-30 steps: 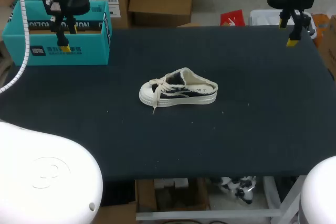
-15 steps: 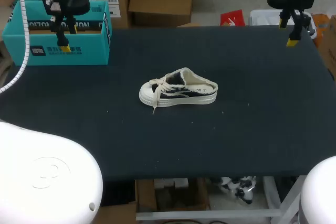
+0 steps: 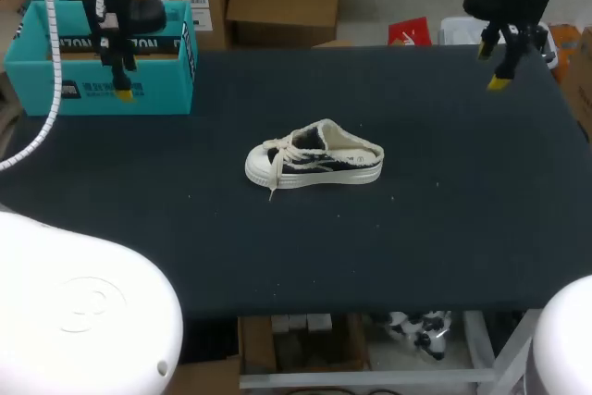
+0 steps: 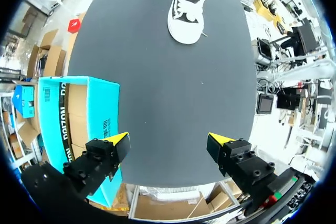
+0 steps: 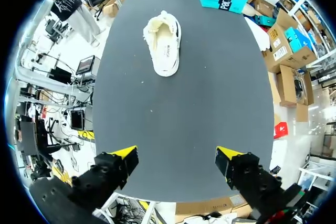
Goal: Open the shoe tongue, take the insole out of the shoe, put the insole back into the shoe, and pack the shoe into the shoebox
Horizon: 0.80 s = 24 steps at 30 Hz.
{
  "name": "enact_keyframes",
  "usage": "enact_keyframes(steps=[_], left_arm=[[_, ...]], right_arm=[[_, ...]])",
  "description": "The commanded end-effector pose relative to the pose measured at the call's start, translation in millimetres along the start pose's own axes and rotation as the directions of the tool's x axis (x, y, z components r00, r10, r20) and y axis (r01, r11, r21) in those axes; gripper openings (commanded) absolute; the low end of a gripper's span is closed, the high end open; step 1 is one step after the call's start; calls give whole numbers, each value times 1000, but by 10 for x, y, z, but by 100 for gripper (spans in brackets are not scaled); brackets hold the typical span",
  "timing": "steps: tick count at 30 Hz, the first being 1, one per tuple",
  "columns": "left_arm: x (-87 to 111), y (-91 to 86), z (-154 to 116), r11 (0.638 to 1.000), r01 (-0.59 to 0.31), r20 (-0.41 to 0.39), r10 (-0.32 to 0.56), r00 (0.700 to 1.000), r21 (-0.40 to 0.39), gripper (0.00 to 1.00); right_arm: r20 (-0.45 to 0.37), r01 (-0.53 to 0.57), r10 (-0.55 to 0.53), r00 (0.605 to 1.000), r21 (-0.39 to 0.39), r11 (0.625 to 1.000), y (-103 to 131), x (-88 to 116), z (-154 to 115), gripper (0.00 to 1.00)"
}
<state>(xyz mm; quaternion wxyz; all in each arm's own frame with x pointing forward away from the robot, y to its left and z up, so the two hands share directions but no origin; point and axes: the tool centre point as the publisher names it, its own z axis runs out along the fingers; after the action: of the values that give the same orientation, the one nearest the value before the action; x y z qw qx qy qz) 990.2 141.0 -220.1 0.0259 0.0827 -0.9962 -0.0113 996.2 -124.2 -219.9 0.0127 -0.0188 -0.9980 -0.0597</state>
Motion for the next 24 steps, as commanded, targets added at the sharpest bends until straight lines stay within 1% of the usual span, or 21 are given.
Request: enact_keyframes(steps=[1, 3, 5, 7, 8, 10, 12, 14, 15, 16, 24], left_arm=[[-16, -164, 89, 992, 123, -3, -123, 992, -35, 100], [46, -225, 110, 978, 206, 28, -205, 978, -43, 100], [88, -273, 98, 963, 270, 17, -270, 963, -10, 100], [138, -328, 96, 938, 348, 26, -348, 937, 9, 100], [167, -349, 89, 931, 363, 21, -364, 931, 24, 100], [220, -402, 79, 903, 428, 28, -429, 903, 43, 100], [277, -463, 81, 889, 453, 17, -455, 890, 65, 100], [327, -525, 115, 870, 491, -2, -491, 871, 41, 100], [364, -549, 139, 860, 509, -31, -508, 861, 31, 100], [399, -568, 148, 873, 487, -19, -487, 873, 17, 100], [399, -568, 148, 873, 487, -19, -487, 873, 17, 100]], right_arm=[[10, -7, 7, 1000, -33, 999, 51, 89, 190, 100], [11, -7, 7, 1000, -67, 998, 137, 144, 273, 100], [15, -14, 16, 1000, -90, 996, 221, 188, 361, 100], [17, -24, 26, 1000, -118, 993, 330, 241, 424, 100], [21, -30, 33, 999, -136, 990, 351, 253, 462, 100], [20, -44, 47, 999, -158, 987, 426, 293, 521, 100], [20, -54, 59, 998, -182, 982, 489, 339, 569, 100], [0, -94, 96, 995, -211, 973, 535, 380, 614, 100], [-10, -91, 91, 996, -239, 967, 569, 404, 636, 100], [-28, -89, 84, 996, -244, 966, 619, 434, 658, 100], [-28, -89, 84, 996, -244, 966, 619, 434, 658, 100]])
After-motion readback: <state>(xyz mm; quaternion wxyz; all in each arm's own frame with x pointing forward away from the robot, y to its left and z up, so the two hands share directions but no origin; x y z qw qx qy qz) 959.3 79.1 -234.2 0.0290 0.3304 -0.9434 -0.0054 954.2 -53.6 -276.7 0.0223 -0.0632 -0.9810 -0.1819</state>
